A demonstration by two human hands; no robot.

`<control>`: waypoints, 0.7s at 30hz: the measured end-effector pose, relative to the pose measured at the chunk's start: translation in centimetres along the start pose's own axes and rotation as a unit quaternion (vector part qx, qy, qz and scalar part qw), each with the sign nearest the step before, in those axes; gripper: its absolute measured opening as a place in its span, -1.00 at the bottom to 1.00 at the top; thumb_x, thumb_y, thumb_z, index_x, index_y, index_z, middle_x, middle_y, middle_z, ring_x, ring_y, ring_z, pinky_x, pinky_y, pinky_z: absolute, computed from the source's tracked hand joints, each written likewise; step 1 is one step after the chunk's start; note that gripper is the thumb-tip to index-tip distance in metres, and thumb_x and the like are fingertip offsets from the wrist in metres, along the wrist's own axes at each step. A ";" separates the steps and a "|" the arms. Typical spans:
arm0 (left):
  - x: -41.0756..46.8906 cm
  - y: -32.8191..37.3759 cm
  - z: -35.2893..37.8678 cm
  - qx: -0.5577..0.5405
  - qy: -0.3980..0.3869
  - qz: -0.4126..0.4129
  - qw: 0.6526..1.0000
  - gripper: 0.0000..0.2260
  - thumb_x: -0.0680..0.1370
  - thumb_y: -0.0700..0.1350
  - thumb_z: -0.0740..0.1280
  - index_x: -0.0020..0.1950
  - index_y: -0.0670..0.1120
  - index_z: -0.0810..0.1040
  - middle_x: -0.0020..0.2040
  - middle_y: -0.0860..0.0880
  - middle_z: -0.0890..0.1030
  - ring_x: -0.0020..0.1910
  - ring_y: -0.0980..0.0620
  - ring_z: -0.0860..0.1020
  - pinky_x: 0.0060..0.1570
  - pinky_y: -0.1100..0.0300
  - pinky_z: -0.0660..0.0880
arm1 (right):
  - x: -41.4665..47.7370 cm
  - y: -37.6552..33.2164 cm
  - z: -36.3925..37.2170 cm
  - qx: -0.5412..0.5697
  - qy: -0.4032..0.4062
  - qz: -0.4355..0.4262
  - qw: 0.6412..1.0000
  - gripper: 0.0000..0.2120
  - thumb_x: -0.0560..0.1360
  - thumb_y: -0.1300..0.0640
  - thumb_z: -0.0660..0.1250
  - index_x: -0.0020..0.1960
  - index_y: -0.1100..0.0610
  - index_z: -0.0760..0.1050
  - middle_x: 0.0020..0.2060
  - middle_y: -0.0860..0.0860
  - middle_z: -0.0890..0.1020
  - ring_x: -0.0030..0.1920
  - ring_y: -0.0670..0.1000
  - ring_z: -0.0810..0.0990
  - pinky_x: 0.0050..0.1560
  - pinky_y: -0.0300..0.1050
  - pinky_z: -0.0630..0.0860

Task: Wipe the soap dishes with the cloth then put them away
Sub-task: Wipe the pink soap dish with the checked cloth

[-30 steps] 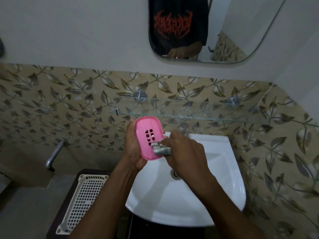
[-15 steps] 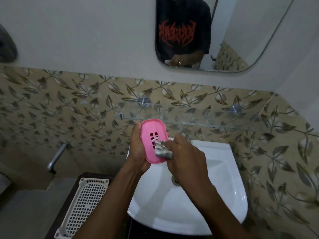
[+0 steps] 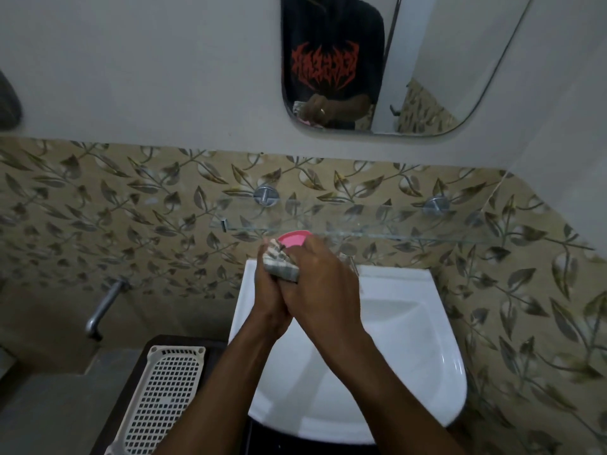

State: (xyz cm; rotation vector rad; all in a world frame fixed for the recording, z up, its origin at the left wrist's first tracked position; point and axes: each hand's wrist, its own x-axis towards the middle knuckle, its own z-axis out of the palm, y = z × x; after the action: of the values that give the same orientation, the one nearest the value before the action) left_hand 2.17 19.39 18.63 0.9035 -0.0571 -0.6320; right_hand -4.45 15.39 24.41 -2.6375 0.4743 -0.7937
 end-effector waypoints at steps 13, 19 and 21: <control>-0.5 0.3 0.0 0.023 0.015 -0.007 1.000 -0.56 0.68 0.06 -0.06 -0.05 -0.10 0.55 -0.30 -0.02 0.70 -0.27 0.06 0.67 -0.33 0.28 0.59 | 0.7 0.5 -0.2 0.028 -0.029 0.030 0.999 -0.86 0.49 0.03 0.38 0.01 0.03 0.61 -0.10 -0.03 0.57 -0.19 0.01 0.58 -0.20 -0.13 0.51; -0.5 1.2 -1.0 -0.028 0.052 -0.043 0.997 -0.52 0.61 0.21 0.05 -0.01 -0.14 0.56 -0.30 -0.10 0.71 -0.24 -0.08 0.67 -0.25 0.08 0.57 | -2.3 1.4 0.3 -0.001 -0.097 -0.054 0.994 -0.76 0.43 0.04 0.40 0.10 -0.04 0.61 -0.07 -0.03 0.59 -0.13 0.07 0.62 -0.23 -0.08 0.55; -0.6 1.5 -0.8 -0.047 0.055 -0.046 0.996 -0.55 0.61 0.20 0.08 0.01 -0.14 0.54 -0.32 -0.13 0.71 -0.20 -0.15 0.64 -0.22 0.00 0.57 | -3.1 1.7 0.4 -0.010 -0.100 -0.067 0.993 -0.73 0.41 0.06 0.41 0.11 -0.05 0.61 -0.07 -0.05 0.60 -0.14 0.05 0.62 -0.29 -0.10 0.55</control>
State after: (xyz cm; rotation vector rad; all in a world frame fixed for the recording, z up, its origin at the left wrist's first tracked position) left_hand 2.64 20.95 19.35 0.8511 0.1130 -0.6635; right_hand -7.03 15.23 21.89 -2.7529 0.2559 -0.5563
